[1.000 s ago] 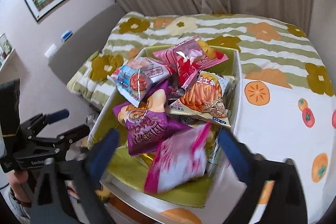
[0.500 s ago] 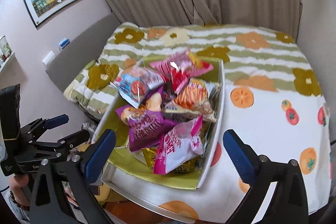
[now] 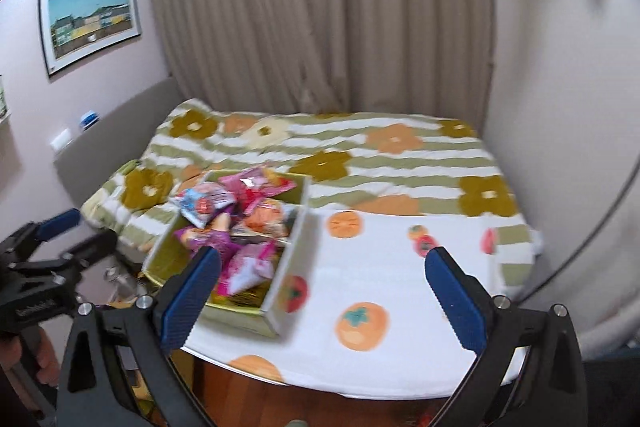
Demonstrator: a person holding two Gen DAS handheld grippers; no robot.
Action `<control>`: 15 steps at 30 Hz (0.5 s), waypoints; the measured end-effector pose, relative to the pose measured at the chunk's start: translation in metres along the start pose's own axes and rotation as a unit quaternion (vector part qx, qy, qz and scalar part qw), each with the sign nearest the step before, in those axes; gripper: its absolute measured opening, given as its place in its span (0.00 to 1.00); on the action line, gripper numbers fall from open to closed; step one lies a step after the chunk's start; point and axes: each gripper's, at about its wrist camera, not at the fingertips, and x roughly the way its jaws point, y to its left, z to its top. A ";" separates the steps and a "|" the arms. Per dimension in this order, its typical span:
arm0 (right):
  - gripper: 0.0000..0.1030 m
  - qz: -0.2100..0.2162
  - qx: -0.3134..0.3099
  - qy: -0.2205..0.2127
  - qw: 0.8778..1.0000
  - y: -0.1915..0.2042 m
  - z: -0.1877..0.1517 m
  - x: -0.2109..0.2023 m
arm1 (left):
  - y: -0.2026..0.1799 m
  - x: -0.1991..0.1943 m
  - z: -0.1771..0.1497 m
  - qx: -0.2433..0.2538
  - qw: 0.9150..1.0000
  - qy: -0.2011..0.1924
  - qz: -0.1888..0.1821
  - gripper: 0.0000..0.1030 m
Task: Organize snacks
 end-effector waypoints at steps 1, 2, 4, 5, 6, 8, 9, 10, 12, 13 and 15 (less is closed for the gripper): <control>0.99 -0.012 -0.002 -0.006 1.000 -0.006 -0.004 -0.008 | -0.007 -0.006 -0.001 0.005 1.000 -0.007 0.003 0.88; 0.99 -0.022 -0.004 -0.013 1.000 -0.011 -0.006 -0.014 | -0.012 -0.010 -0.002 0.008 1.000 -0.012 0.005 0.88; 0.99 -0.036 -0.003 -0.025 0.999 -0.019 -0.010 -0.024 | -0.022 -0.017 -0.005 0.013 1.000 -0.020 0.010 0.88; 0.99 -0.040 -0.001 -0.030 0.999 -0.022 -0.012 -0.028 | -0.028 -0.020 -0.006 0.013 1.000 -0.024 0.011 0.88; 0.99 -0.044 0.000 -0.034 0.998 -0.025 -0.013 -0.032 | -0.030 -0.022 -0.007 0.012 1.000 -0.025 0.011 0.88; 0.99 -0.053 0.004 -0.043 0.998 -0.031 -0.016 -0.039 | -0.035 -0.025 -0.010 0.011 1.000 -0.028 0.010 0.88; 0.99 -0.055 0.005 -0.044 0.997 -0.032 -0.017 -0.041 | -0.037 -0.026 -0.011 0.012 1.000 -0.027 0.010 0.88; 0.99 -0.055 0.007 -0.046 0.997 -0.034 -0.018 -0.042 | -0.038 -0.026 -0.012 0.014 1.000 -0.026 0.010 0.88; 0.99 -0.057 0.007 -0.047 0.997 -0.036 -0.021 -0.047 | -0.041 -0.027 -0.013 0.015 0.999 -0.026 0.012 0.88; 0.99 -0.059 0.007 -0.048 0.997 -0.037 -0.022 -0.049 | -0.042 -0.027 -0.013 0.015 0.999 -0.025 0.011 0.88; 0.99 -0.060 0.009 -0.048 0.997 -0.038 -0.022 -0.049 | -0.045 -0.026 -0.014 0.015 1.000 -0.026 0.011 0.88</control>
